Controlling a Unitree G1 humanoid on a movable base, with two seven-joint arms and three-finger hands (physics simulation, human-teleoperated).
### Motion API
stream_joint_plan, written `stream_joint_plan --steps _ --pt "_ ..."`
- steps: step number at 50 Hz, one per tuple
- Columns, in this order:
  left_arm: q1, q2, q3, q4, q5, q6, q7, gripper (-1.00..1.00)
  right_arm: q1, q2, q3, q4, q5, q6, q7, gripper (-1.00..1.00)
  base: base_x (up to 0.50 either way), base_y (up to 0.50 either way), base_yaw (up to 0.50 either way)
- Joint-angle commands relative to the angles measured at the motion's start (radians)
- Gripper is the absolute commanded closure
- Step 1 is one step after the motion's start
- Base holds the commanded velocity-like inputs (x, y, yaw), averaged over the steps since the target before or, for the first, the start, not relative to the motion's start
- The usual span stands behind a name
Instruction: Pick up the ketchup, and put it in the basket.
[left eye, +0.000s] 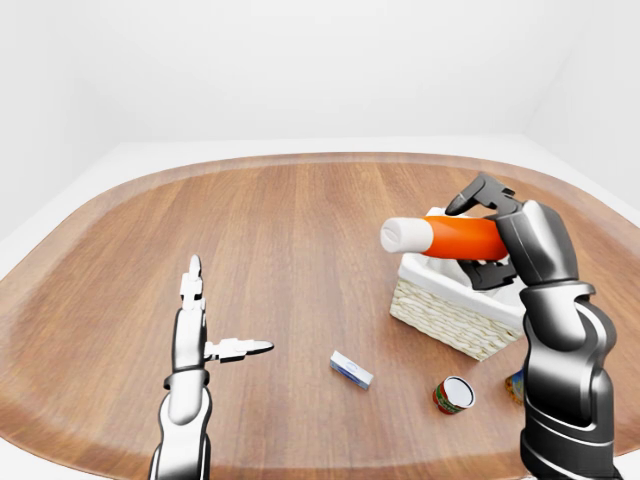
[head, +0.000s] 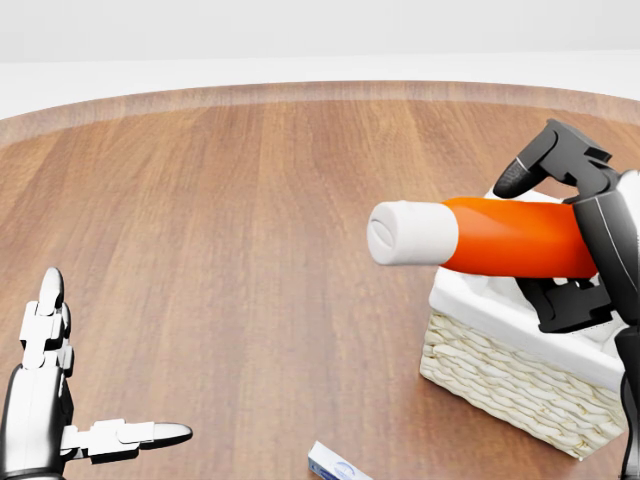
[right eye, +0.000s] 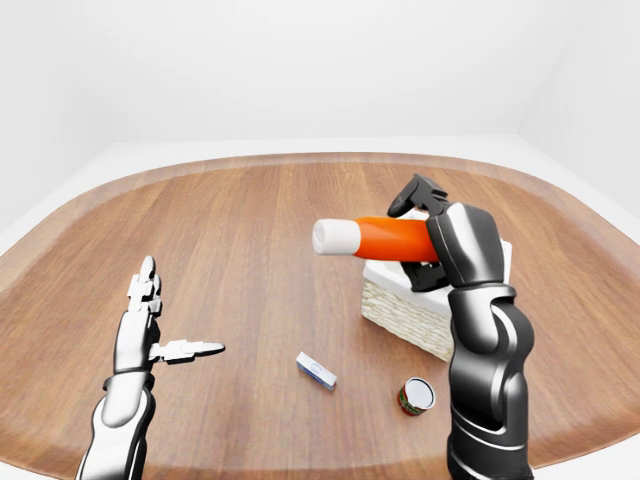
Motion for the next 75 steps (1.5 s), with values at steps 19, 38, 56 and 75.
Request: stream_joint_plan --steps 19,38,56,75 --pt "-0.001 0.000 -0.001 0.005 0.000 0.000 0.002 -1.00 -0.187 -0.169 -0.035 0.404 -0.018 0.000 -0.110 1.00 0.00 0.00 0.00" --pt "0.002 -0.001 -0.003 0.000 0.002 0.000 0.001 -1.00 -0.306 -0.259 -0.015 0.719 -0.037 0.000 -0.239 1.00 0.00 0.00 0.00" --pt "0.000 0.001 0.004 -0.001 -0.010 0.000 -0.007 -1.00 -0.436 -0.306 0.045 1.064 -0.075 0.000 -0.380 1.00 0.00 0.00 0.00" --pt "0.004 0.000 0.006 -0.012 -0.012 0.000 -0.013 -1.00 -0.532 -0.289 0.123 1.407 -0.102 -0.007 -0.546 1.00 0.00 0.00 0.00"
